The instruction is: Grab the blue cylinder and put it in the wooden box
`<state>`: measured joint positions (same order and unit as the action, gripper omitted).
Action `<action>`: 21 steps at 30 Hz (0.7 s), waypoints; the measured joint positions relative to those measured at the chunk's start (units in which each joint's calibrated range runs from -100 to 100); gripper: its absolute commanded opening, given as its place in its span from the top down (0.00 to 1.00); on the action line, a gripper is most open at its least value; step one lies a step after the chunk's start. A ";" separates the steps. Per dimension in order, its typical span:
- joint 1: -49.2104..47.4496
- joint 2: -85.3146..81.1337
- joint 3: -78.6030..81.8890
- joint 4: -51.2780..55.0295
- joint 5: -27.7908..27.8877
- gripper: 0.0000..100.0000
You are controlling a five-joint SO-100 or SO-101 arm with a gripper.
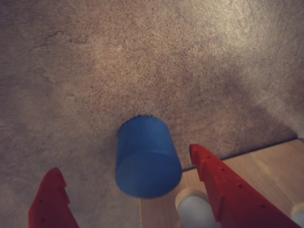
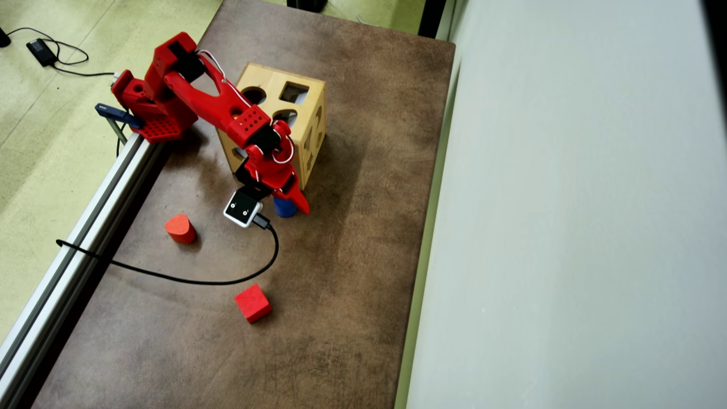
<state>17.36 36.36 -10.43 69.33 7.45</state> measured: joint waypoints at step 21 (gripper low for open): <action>-2.44 5.42 -0.54 0.00 0.00 0.60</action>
<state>14.91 41.78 -10.97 69.33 7.45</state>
